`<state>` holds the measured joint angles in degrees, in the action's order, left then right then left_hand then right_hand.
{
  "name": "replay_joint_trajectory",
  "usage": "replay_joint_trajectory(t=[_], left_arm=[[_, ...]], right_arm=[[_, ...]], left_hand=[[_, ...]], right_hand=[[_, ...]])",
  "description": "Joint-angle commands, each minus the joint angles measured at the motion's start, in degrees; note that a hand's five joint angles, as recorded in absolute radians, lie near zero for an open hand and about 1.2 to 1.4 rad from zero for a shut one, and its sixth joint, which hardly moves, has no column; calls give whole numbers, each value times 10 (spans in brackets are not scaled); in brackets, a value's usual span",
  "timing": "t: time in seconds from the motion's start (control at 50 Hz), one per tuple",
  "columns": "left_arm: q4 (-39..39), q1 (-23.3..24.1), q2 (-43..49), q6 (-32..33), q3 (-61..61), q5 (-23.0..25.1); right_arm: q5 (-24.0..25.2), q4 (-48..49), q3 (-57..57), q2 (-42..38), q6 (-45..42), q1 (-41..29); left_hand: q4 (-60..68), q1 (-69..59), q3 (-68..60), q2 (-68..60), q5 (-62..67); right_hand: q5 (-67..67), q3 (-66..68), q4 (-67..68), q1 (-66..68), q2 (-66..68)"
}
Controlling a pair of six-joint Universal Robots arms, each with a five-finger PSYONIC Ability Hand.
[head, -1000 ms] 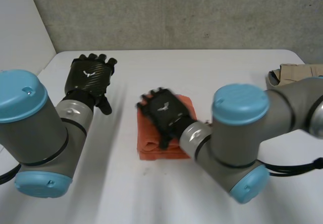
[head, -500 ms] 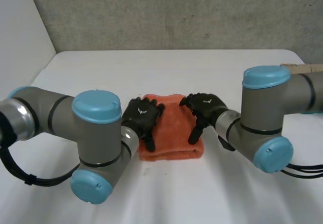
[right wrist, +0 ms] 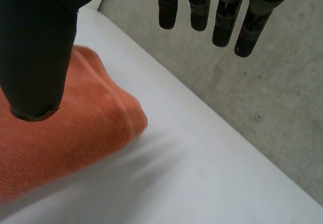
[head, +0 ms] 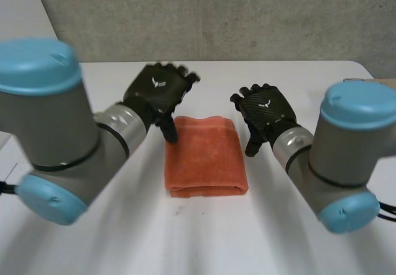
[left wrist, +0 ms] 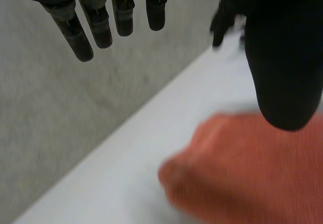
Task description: Fold the laundry.
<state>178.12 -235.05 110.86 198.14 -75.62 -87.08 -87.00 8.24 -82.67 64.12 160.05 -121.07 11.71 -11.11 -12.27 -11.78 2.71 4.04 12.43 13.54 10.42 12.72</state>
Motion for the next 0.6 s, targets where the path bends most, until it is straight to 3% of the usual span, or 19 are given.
replay_joint_trajectory(t=[0.02, 0.16, 0.38, 0.6], left_arm=[[-43, -30, -70, -37, 2, 120], [-90, -52, -83, -64, 17, 207], [-91, -52, -88, -72, 22, 215], [-90, -53, -95, -73, 15, 214]], right_arm=[[-5, 62, -102, 35, 10, -45], [-7, 98, -116, -20, 18, -91], [-18, 169, -87, -102, -12, -109], [-17, 177, -55, -140, -37, -109]], left_hand=[[-7, 1, 12, 7, -17], [-5, -1, 10, 6, -15], [-7, 1, 12, 7, -17], [-7, 1, 12, 7, -17]], right_hand=[[-40, -24, -35, -4, -27], [-40, -24, -35, -4, -27], [-40, -24, -35, -4, -27], [-40, -24, -35, -4, -27]])
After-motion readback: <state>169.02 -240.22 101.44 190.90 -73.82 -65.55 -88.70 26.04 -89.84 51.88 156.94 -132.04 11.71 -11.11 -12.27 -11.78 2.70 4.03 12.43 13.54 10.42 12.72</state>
